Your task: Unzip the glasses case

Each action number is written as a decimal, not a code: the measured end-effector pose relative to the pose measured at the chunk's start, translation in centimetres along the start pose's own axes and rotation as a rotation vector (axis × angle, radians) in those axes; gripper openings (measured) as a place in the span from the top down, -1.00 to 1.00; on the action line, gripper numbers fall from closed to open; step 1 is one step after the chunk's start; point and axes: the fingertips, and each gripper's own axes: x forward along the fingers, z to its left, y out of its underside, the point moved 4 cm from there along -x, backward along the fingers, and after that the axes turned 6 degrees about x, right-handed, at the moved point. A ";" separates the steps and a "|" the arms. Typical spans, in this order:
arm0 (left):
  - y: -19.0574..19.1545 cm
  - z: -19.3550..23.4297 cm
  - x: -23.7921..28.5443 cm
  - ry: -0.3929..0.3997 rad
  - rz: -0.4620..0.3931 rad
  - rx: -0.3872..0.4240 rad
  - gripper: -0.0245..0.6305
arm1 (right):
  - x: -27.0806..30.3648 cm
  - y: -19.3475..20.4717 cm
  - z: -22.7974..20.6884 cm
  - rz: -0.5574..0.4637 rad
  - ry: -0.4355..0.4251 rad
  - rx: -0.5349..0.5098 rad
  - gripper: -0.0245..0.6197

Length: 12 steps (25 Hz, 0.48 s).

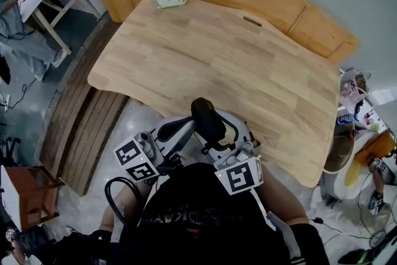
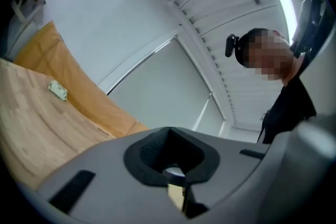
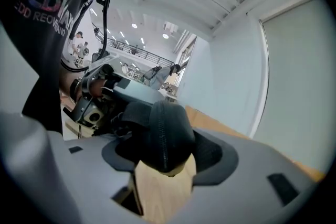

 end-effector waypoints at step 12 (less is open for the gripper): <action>1.1 -1.9 0.7 0.072 0.081 0.062 0.89 | 1.5 2.0 -0.1 0.179 0.053 -0.135 0.07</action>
